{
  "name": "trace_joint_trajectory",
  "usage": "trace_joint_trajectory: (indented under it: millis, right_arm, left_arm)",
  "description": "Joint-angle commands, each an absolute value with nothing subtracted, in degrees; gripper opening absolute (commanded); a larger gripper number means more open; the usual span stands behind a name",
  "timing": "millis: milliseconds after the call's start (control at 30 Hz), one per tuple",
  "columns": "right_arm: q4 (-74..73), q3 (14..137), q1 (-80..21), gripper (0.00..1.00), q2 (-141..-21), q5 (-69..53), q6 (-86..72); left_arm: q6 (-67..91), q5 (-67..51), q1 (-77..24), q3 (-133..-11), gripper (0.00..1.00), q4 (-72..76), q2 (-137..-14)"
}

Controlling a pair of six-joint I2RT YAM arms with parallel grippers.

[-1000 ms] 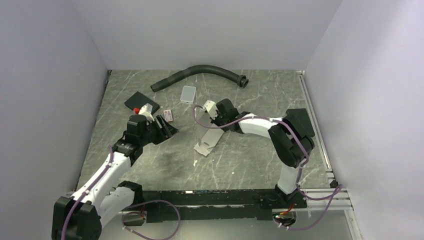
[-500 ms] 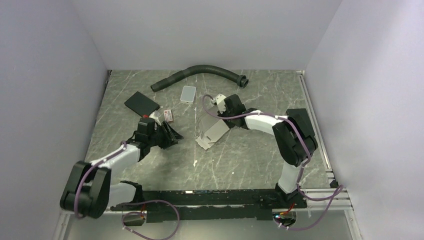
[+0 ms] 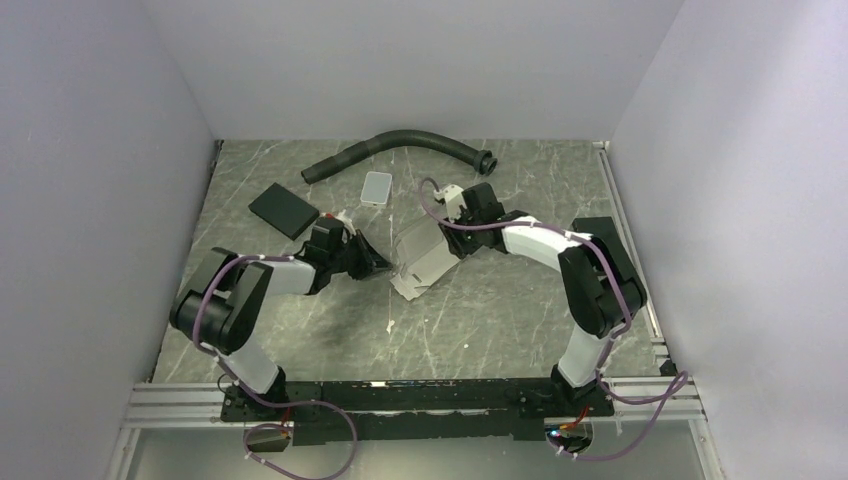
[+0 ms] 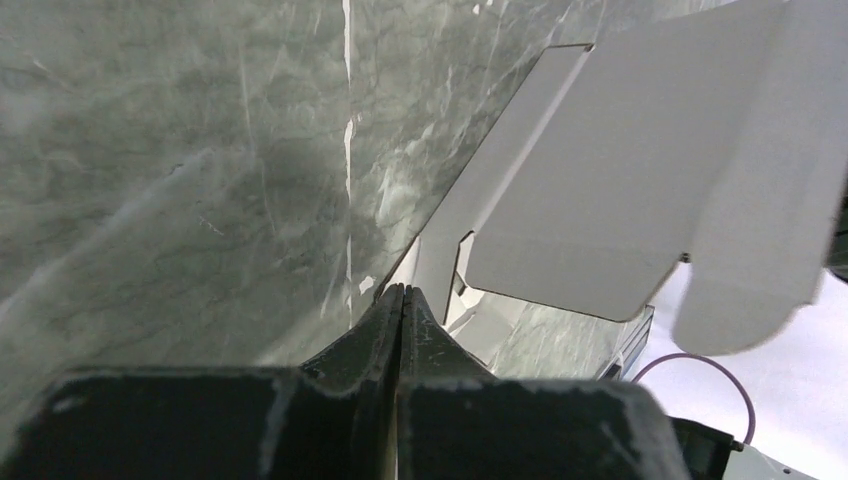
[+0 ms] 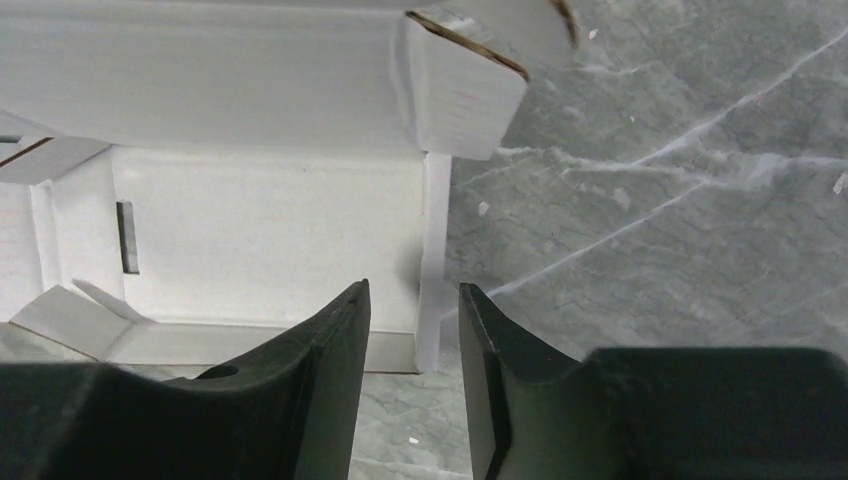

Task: Fold the paper box
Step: Fold the paper box at the center of the board.

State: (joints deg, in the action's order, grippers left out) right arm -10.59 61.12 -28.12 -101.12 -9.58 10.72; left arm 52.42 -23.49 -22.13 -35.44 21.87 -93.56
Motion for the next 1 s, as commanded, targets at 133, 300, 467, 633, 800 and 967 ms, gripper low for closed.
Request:
trace_joint_trajectory:
  millis: [133, 300, 467, 633, 800, 967]
  right_arm:
    - [-13.6, 61.2, -24.7, 0.59, -89.5, -22.7, 22.2]
    - [-20.7, 58.2, -27.9, 0.68, -86.7, -38.8, 42.7]
    - [-22.4, 54.9, -31.8, 0.68, -87.6, -39.1, 58.8]
    - [-21.3, 55.3, -35.2, 0.66, -91.1, -32.2, 61.4]
    - [-18.9, 54.5, -36.9, 0.63, -93.2, -28.1, 62.6]
    - [-18.6, 54.9, -38.1, 0.57, -95.3, -26.0, 63.5]
  left_arm:
    - [52.9, -25.3, -23.6, -37.7, 0.04, 26.2, -96.1]
    - [53.3, -25.4, -24.9, -38.0, 0.03, 26.5, -96.9]
    - [53.9, -25.2, -25.8, -38.1, 0.03, 27.2, -98.0]
    - [54.6, -24.9, -26.4, -38.3, 0.02, 28.0, -99.1]
    - [56.0, -25.4, -26.5, -38.8, 0.02, 30.0, -101.1]
    - [56.8, -26.0, -26.6, -40.1, 0.02, 30.9, -102.7]
